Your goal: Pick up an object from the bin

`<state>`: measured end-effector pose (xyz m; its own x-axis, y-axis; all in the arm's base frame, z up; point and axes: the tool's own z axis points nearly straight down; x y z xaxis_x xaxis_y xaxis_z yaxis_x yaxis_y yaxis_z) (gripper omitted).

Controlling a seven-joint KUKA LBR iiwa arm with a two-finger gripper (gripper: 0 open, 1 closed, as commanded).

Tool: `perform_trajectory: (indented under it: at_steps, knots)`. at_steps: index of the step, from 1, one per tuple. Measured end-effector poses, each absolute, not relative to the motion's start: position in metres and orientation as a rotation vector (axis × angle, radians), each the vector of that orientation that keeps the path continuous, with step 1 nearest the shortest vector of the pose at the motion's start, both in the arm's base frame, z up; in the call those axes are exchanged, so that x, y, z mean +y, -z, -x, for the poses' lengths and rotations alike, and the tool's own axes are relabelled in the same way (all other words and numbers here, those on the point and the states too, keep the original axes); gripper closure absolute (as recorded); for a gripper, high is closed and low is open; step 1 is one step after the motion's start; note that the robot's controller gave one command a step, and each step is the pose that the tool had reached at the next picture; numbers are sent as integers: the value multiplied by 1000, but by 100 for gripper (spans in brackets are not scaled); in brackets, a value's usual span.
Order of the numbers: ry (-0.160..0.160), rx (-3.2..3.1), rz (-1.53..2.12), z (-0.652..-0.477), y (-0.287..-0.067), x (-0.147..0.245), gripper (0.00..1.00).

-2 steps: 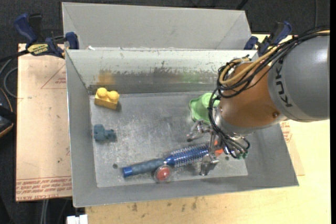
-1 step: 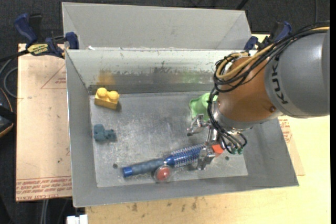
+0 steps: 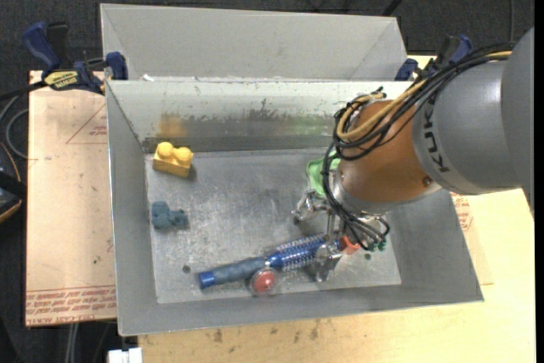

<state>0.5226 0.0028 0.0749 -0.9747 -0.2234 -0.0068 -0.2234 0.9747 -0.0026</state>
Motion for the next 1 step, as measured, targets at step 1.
perform_trajectory:
  at_steps: [1]
  knots:
    - [1,3118,352,-524,-77,3,0]
